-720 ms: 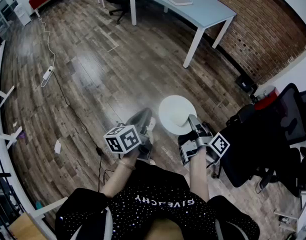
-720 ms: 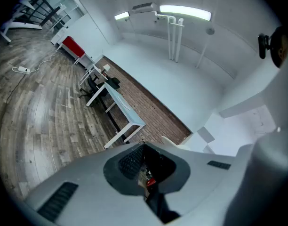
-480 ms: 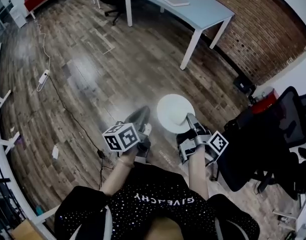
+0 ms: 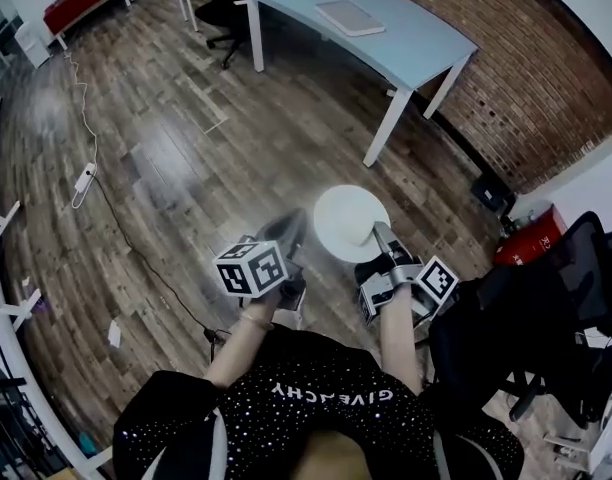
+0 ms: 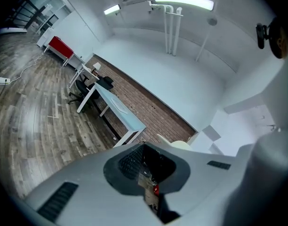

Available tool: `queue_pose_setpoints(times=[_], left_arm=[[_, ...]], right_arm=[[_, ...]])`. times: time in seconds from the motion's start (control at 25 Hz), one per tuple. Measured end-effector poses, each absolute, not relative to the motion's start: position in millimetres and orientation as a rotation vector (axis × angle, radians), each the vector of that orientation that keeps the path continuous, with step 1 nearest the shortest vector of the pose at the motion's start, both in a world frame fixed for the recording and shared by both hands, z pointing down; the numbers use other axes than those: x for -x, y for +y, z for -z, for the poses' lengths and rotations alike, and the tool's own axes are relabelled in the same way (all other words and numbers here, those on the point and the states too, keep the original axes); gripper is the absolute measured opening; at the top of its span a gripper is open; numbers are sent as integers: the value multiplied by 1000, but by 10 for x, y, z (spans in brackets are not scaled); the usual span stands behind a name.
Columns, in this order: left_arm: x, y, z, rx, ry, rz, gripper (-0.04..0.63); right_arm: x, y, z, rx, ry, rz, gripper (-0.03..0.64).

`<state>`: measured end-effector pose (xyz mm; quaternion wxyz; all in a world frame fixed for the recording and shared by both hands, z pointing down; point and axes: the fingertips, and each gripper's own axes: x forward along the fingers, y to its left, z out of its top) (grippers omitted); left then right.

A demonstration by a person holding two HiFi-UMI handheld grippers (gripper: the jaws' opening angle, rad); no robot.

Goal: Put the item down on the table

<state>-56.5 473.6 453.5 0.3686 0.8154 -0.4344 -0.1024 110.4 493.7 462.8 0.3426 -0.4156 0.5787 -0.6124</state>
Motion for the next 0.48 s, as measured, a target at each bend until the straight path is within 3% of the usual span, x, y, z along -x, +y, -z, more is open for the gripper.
queue_pose_setpoints(times=[0.48], left_arm=[[657, 3450, -4473, -2124, -1075, 242, 11]], right_arm=[[-962, 3748, -4542, 1052, 1482, 1563, 31]])
